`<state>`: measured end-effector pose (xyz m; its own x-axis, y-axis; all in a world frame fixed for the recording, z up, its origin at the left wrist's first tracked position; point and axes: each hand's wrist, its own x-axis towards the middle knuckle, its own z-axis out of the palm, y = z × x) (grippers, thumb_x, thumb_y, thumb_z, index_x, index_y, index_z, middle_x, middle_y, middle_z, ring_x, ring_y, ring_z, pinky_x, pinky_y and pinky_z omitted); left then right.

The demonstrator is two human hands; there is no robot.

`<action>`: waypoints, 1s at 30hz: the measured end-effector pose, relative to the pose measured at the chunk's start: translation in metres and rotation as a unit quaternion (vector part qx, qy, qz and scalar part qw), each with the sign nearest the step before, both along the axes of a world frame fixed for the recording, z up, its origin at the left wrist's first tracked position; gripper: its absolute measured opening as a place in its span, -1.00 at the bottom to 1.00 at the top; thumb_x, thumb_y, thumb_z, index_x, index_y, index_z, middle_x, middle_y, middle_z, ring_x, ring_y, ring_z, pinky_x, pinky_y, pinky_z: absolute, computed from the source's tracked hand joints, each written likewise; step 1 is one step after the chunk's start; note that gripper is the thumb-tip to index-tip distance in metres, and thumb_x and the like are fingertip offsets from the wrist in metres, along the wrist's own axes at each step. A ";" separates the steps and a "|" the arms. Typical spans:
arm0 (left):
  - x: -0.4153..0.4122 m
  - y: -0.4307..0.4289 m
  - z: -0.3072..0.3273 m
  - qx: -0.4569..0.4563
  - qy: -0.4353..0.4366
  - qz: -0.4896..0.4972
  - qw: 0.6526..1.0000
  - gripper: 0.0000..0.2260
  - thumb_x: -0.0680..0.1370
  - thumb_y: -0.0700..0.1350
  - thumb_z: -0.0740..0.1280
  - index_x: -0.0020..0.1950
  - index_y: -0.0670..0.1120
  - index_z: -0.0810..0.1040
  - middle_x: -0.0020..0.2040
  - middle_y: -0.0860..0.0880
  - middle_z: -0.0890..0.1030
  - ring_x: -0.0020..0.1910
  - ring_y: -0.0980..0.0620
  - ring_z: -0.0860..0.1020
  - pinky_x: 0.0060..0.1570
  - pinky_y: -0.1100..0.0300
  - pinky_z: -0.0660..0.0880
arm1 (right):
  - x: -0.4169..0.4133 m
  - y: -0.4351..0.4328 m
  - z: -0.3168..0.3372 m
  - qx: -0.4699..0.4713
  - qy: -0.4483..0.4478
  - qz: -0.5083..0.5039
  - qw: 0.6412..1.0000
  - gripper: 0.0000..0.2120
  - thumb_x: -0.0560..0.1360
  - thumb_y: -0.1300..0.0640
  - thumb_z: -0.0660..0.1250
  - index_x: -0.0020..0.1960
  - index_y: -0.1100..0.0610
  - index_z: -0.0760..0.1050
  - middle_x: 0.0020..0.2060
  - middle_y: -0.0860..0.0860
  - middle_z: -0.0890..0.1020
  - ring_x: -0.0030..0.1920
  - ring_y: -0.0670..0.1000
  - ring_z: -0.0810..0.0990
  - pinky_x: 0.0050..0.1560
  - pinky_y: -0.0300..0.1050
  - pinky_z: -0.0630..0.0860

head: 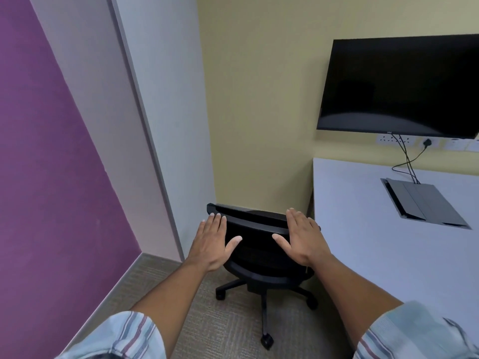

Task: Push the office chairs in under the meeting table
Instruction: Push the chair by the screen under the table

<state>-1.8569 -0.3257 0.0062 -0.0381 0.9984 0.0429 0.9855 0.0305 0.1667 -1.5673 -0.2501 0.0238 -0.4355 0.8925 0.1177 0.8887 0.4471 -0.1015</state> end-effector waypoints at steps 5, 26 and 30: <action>-0.018 0.060 -0.006 -0.006 0.005 -0.018 1.000 0.18 0.42 0.61 -0.52 0.80 -0.14 -0.09 0.81 -0.15 -0.06 0.79 -0.10 -0.16 0.75 -0.10 -0.19 | -0.016 0.047 -0.018 -0.024 0.006 -0.019 1.000 -0.07 0.62 -0.50 -0.16 0.74 0.14 0.00 0.73 0.11 0.15 0.72 0.13 0.11 0.70 0.17 0.08; -0.074 0.197 -0.036 0.036 0.056 -0.223 0.973 -0.15 0.63 0.54 -0.20 0.23 -0.01 0.68 -0.06 0.06 0.70 -0.07 0.01 0.64 0.07 -0.03 0.56 | -0.035 0.097 -0.035 -0.108 -0.063 -0.038 0.991 0.00 0.52 -0.66 -0.19 0.68 -0.04 0.25 0.54 -0.07 0.52 0.45 0.02 0.53 0.43 0.04 0.46; -0.092 0.213 -0.040 0.048 0.042 -0.239 0.969 -0.16 0.64 0.54 -0.17 0.18 -0.01 0.69 -0.12 0.07 0.68 -0.12 0.01 0.63 0.06 -0.04 0.58 | -0.055 0.097 -0.038 -0.081 -0.058 -0.076 0.992 -0.02 0.53 -0.65 -0.21 0.64 -0.04 0.33 0.48 -0.08 0.58 0.40 0.01 0.57 0.37 0.03 0.50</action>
<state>-1.9491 -0.1132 -0.0338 0.4351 0.8926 0.1185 0.8936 -0.4441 0.0643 -1.6223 -0.1531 -0.0144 -0.2973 0.9518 -0.0760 0.9543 0.2938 -0.0540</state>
